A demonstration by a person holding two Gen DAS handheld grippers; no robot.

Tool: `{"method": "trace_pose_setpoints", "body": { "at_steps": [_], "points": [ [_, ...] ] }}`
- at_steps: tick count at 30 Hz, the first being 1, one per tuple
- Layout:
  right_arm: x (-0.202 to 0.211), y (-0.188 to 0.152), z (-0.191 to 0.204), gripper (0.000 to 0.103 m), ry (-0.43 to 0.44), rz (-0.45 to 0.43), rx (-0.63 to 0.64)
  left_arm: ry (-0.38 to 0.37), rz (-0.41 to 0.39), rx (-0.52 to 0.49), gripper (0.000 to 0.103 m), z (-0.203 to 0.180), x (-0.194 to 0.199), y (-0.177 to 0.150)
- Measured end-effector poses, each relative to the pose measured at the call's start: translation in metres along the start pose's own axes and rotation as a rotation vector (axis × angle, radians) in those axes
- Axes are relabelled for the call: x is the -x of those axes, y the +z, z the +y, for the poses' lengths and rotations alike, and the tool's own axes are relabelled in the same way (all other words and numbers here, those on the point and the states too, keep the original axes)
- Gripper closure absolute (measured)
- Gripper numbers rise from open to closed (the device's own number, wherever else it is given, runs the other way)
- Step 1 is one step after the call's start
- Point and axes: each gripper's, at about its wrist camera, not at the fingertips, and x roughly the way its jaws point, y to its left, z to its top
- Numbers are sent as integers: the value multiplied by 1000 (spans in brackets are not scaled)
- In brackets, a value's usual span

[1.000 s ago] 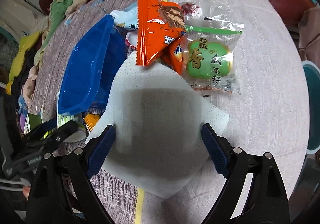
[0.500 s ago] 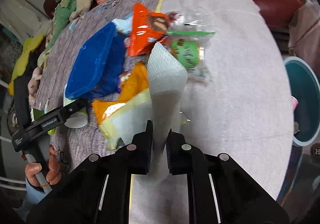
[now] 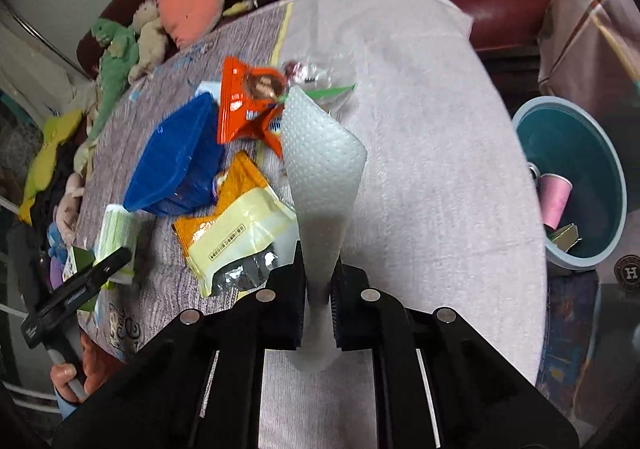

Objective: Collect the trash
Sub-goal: 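Grasp the white pill bottle with the left tool while the right tool pinches the paper towel, then carry the pill bottle and paper towel over the bin and release both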

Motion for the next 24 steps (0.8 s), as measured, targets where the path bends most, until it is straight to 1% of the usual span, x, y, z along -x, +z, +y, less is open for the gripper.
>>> {"method": "trace_pose_setpoints", "body": {
  "at_steps": [3, 5, 8, 11, 13, 16, 18, 22, 24],
  "points": [
    [10, -2, -4, 93, 15, -24, -6, -11, -25, -18, 47, -8, 15, -2],
    [15, -2, -6, 93, 24, -34, -9, -43, -32, -25, 47, -17, 24, -2],
    [24, -3, -12, 93, 39, -56, -17, -64, -45, -69, 47, -42, 32, 0],
    [36, -1, -21, 93, 46, -88, -33, -101, -33, -118, 47, -69, 30, 2],
    [48, 0, -34, 93, 44, -116, -56, -127, -16, -165, 47, -94, 23, 5],
    [67, 5, -57, 93, 32, -164, -96, -163, 5, -234, 47, -130, 12, 8],
    [85, 8, -80, 93, 16, -208, -135, -187, 21, -278, 47, -154, 4, 12],
    [116, 12, -123, 93, -21, -281, -198, -245, 68, -383, 47, -217, -20, 19],
    [130, 13, -149, 93, -40, -313, -236, -257, 92, -427, 47, -246, -33, 19]
  ]
}}
